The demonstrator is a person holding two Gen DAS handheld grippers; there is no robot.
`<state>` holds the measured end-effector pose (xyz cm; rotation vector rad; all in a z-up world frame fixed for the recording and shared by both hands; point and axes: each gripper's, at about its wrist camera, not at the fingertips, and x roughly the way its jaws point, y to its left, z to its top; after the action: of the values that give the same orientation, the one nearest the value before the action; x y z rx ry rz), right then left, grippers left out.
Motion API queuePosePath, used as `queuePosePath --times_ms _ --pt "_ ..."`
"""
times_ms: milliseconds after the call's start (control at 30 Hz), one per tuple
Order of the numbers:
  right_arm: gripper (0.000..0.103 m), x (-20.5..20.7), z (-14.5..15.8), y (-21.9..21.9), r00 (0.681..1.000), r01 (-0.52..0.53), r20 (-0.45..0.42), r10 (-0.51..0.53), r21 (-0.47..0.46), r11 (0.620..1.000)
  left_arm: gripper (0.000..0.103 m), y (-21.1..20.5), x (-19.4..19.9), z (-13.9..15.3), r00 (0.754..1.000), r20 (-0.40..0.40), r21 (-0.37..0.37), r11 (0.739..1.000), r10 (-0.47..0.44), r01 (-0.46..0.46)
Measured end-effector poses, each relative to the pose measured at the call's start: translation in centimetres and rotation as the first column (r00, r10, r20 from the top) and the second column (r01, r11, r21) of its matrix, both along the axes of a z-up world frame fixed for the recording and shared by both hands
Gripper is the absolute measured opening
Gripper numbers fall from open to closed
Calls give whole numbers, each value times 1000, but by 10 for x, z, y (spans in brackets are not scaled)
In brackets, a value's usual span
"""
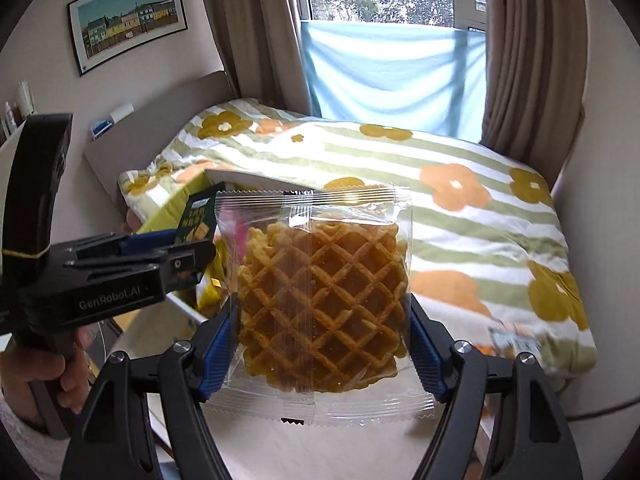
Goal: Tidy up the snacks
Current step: 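Carry both packets into the yellow box and open both tools, then move both tools back to the Snickers bar and white packet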
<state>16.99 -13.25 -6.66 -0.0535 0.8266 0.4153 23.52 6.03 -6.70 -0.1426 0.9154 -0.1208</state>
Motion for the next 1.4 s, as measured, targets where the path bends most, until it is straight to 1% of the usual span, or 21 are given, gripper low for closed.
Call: queuePosePath --times_ms 100,133,200,233,267,333,467,567,600,667,700,733,800,900,1000,1067,1100,1133,1167,1267,1400 --pt "72 21 -2 29 1000 -11 -9 11 12 1000 45 27 21 -3 1000 -17 -3 1000 14 -14" --pt "72 36 -5 48 1000 -12 -20 13 16 1000 45 34 26 -5 1000 -25 -5 1000 15 -15" --pt "72 44 -7 55 1000 -10 -28 10 19 1000 45 50 40 -11 999 -47 -11 1000 19 -19" --pt "72 51 -10 61 999 -4 -39 5 26 1000 45 58 48 -15 998 -59 -16 1000 18 -19" --pt "72 65 -17 76 998 13 -69 -9 46 999 45 65 54 -19 998 -66 -19 1000 19 -20" --pt "72 70 -20 81 997 19 -81 -14 54 998 45 77 66 -27 996 -85 -22 1000 20 -22" --pt "72 94 -39 103 990 43 -139 -36 53 998 45 95 84 -45 993 -117 -28 999 15 -18" --pt "72 101 -46 107 986 54 -160 -45 51 997 45 103 90 -57 989 -147 -63 998 8 -17" --pt "72 105 -52 109 982 59 -184 -49 49 997 49 104 91 -60 988 -151 -76 997 5 -16" --pt "72 108 -55 110 980 58 -194 -47 50 997 78 104 92 -63 987 -160 -76 997 0 -12" --pt "72 110 -57 111 979 57 -201 -45 52 997 98 103 92 -64 987 -162 -66 998 5 -16" --pt "72 112 -59 111 977 57 -209 -45 55 997 101 104 91 -64 988 -153 -45 998 25 -32" --pt "73 115 -62 109 974 59 -221 -42 71 996 101 107 86 -63 990 -137 -43 998 39 -45" --pt "73 120 -65 108 970 56 -242 -34 84 995 101 115 81 -65 987 -150 -53 997 55 -64" --pt "73 124 -65 110 969 55 -245 -32 87 995 101 120 77 -66 985 -156 -36 997 69 -75" --pt "79 127 -65 109 972 65 -232 -41 97 993 101 123 74 -66 985 -157 -38 996 77 -84" --pt "93 127 -64 109 976 74 -214 -51 101 992 101 125 72 -66 984 -157 -42 995 80 -87" --pt "101 124 -62 107 984 80 -167 -60 114 990 101 125 71 -66 984 -157 -44 995 82 -90" --pt "103 124 -62 107 984 80 -167 -60 114 990 101 126 69 -65 984 -155 -41 995 84 -91" --pt "103 120 -58 106 989 65 -141 -46 130 989 101 127 64 -64 985 -151 -38 995 84 -90" --pt "103 117 -55 103 987 75 -152 -55 130 989 101 127 61 -62 985 -148 -37 995 86 -92"
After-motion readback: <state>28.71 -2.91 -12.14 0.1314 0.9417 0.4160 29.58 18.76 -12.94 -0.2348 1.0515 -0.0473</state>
